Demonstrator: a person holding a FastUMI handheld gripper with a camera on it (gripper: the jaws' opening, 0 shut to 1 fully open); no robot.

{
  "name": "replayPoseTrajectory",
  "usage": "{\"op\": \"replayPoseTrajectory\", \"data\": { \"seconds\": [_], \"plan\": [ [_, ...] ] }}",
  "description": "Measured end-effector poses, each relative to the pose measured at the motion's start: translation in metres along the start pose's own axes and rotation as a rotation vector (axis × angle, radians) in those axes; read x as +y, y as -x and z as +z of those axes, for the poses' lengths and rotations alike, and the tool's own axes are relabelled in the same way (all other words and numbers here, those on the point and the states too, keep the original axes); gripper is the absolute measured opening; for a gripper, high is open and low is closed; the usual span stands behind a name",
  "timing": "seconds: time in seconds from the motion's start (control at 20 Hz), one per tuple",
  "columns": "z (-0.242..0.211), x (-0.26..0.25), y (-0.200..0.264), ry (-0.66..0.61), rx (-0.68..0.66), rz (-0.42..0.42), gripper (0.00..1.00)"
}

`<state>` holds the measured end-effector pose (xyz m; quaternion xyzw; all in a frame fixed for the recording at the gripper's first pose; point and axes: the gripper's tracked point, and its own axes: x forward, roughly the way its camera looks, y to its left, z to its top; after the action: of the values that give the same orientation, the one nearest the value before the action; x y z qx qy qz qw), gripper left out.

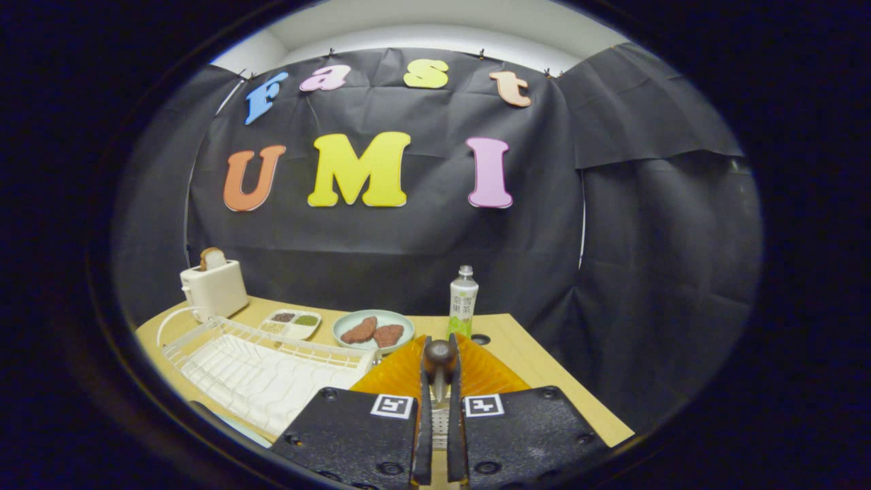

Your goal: Take the plate from the dish rack, then take the spoon from the basket and place it into the plate.

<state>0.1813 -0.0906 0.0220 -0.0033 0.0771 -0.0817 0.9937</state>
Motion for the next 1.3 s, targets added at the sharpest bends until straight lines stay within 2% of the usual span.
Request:
{"op": "replayPoseTrajectory", "data": {
  "seconds": [0.3,0.6,1.05,1.3],
  "plan": [
    [0.019,0.023,0.072,0.023,-0.062,0.084,0.14],
    [-0.002,0.066,0.129,0.025,-0.020,0.181,0.14],
    [-0.084,0.177,0.152,0.072,0.098,0.354,0.14],
    [-0.122,0.218,0.146,0.076,0.162,0.388,0.14]
  ]
}}
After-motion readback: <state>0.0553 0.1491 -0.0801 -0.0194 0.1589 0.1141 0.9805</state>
